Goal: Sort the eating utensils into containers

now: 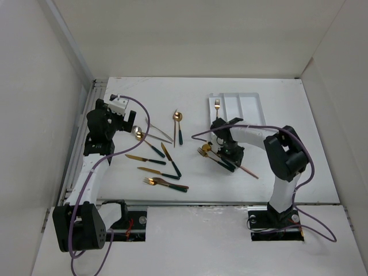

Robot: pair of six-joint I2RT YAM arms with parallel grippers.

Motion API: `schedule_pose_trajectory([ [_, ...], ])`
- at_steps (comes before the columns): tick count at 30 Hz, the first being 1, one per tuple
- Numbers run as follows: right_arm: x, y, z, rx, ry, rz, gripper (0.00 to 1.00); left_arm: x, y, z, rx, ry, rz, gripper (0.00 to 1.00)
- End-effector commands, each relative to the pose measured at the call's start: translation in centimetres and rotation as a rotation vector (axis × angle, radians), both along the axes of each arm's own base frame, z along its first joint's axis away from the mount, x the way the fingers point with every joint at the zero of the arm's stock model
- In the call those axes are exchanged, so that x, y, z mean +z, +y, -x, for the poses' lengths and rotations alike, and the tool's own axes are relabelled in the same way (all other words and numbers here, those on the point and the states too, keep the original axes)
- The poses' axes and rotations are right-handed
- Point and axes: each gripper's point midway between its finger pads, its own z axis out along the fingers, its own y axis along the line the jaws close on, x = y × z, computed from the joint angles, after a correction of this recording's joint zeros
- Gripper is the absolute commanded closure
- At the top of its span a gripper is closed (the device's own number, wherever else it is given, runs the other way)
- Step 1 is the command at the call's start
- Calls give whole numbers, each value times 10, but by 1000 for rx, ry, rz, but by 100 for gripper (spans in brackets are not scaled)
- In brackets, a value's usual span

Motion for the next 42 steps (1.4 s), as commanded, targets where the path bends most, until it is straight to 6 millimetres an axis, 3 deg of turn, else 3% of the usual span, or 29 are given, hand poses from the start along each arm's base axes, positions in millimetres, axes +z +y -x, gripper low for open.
schedule_pose_trajectory([
  [1, 13, 37, -29, -51, -137, -204, 100, 13, -1, -3, -4, -42, -7, 0],
  [8, 21, 41, -43, -101, -190, -274, 100, 12, -1, -1, -4, -42, -7, 0],
  [14, 31, 45, -40, -106, -225, -327, 100, 11, -1, 1, -4, -42, -7, 0],
  [26, 76, 47, -58, -168, -389, -498, 100, 13, -1, 0, -4, -51, -8, 0],
  [31, 119, 48, -85, -228, -504, -634, 100, 16, -1, 1, -4, -60, -8, 0],
  [32, 129, 48, -91, -243, -529, -661, 100, 9, -1, 3, -4, -42, -7, 0],
  [36, 186, 46, -134, -332, -689, -844, 100, 9, 0, 3, 4, -42, -9, 0],
  [38, 209, 36, -158, -385, -755, -896, 100, 8, 0, 5, 5, -42, -9, 0],
  [42, 229, 21, -208, -506, -843, -935, 100, 6, 3, 6, 28, -31, -4, 0],
])
